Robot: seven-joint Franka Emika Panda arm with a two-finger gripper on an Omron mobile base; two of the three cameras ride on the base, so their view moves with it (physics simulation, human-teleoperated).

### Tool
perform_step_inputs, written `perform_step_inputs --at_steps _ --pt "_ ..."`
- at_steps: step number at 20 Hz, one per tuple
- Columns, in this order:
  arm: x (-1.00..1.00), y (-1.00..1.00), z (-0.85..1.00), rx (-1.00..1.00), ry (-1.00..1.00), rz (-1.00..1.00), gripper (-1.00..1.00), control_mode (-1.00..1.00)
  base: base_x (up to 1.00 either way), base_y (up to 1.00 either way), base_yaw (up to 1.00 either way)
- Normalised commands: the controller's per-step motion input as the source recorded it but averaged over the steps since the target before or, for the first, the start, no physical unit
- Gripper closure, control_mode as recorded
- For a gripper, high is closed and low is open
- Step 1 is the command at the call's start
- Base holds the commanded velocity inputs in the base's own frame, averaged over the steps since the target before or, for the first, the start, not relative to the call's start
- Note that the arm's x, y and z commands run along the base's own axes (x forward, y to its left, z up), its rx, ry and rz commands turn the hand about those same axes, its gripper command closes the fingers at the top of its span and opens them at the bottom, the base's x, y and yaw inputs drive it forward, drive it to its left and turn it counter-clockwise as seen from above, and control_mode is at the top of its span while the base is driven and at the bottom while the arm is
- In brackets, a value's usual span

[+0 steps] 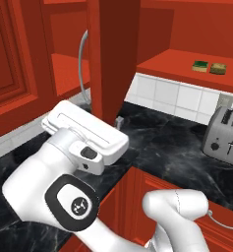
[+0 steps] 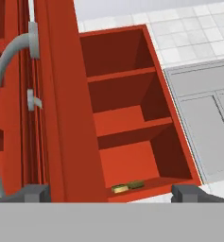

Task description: Pick up the sponge and sponge from the sink, and place them back in the cabinet, and close the cabinet door.

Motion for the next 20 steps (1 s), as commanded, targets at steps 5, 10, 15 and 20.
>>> perform_step_inputs --at_steps 5,10,15,20 --pt "-0.14 -0.51 0.00 0.00 0.00 -0.14 -1.00 -1.00 0.00 0.00 0.00" --pt "-0.12 -0.51 0.00 0.00 0.00 -0.15 -1.00 -1.00 0.00 0.00 0.00" --pt "-0.11 -0.50 0.00 0.00 0.00 -0.15 -1.00 -1.00 0.00 0.00 0.00" --pt "-0.08 -0.50 0.00 0.00 0.00 -0.14 -1.00 -1.00 0.00 0.00 0.00"
